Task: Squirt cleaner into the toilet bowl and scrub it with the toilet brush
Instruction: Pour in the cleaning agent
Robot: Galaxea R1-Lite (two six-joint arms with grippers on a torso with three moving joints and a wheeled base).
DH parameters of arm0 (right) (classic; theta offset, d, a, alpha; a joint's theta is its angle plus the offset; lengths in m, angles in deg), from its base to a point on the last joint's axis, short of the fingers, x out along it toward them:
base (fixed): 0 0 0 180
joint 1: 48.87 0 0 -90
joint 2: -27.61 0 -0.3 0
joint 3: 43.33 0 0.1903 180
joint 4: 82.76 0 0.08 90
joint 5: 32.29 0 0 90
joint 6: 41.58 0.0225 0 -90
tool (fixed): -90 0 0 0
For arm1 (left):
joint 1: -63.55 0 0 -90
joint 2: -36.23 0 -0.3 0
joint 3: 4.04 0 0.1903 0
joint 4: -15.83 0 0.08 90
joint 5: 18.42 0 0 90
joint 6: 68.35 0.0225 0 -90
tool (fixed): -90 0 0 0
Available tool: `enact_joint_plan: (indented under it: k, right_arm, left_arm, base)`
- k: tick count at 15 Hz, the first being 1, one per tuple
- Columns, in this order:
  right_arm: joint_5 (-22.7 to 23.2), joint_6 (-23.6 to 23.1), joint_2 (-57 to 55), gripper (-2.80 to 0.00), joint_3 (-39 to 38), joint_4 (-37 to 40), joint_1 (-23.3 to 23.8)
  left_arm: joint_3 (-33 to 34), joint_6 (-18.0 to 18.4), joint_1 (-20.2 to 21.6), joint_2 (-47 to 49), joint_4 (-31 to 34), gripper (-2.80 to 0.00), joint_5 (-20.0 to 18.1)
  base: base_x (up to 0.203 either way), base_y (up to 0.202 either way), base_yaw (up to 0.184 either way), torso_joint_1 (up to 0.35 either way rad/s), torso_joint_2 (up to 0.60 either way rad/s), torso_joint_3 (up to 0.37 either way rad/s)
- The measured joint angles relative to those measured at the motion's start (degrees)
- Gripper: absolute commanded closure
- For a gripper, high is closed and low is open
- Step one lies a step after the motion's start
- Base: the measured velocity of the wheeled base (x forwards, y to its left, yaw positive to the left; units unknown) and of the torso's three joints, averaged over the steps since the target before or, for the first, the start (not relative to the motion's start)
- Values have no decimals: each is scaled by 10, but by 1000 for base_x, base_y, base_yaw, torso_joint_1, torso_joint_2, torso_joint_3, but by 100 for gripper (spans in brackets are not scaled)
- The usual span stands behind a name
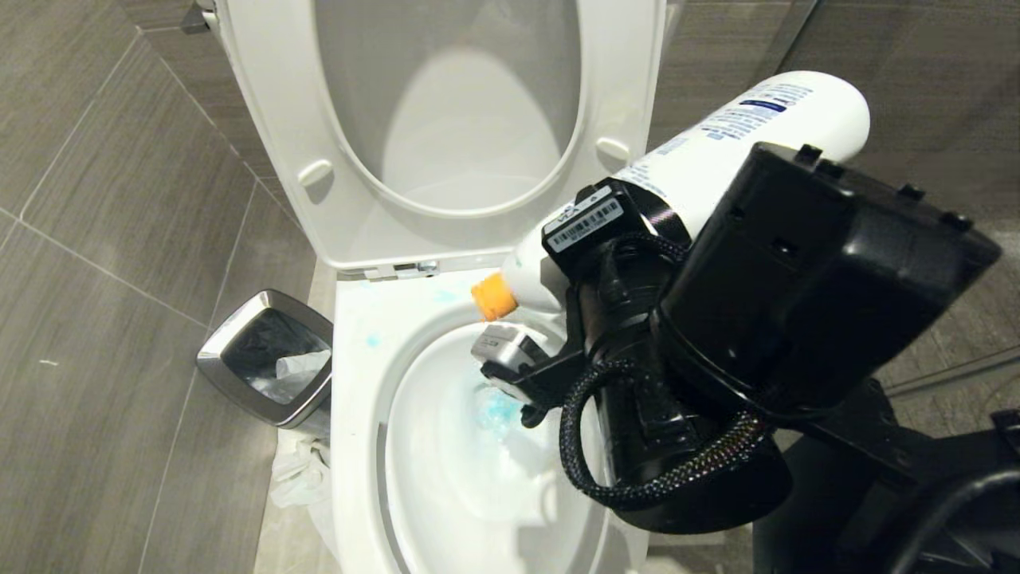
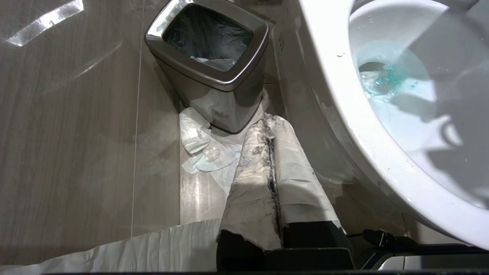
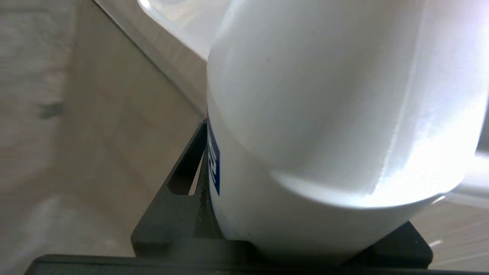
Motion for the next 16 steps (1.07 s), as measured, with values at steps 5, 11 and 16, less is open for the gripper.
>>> enact_joint_plan:
  k: [5, 11, 16]
  right_arm:
    - [-32, 92, 17, 0, -16, -8, 0]
    - [-103, 336, 36, 0, -32, -9, 0]
    - [-145, 537, 76, 0, -65, -9, 23]
  left_arm:
    - [0, 0, 0, 0, 0, 0, 0]
    - [0, 0, 0, 0, 0, 0, 0]
    - [0, 0, 0, 0, 0, 0, 0]
  base:
    - [0, 0, 0, 0, 0, 0]
    - [0, 0, 0, 0, 0, 0]
    - [0, 0, 0, 0, 0, 0]
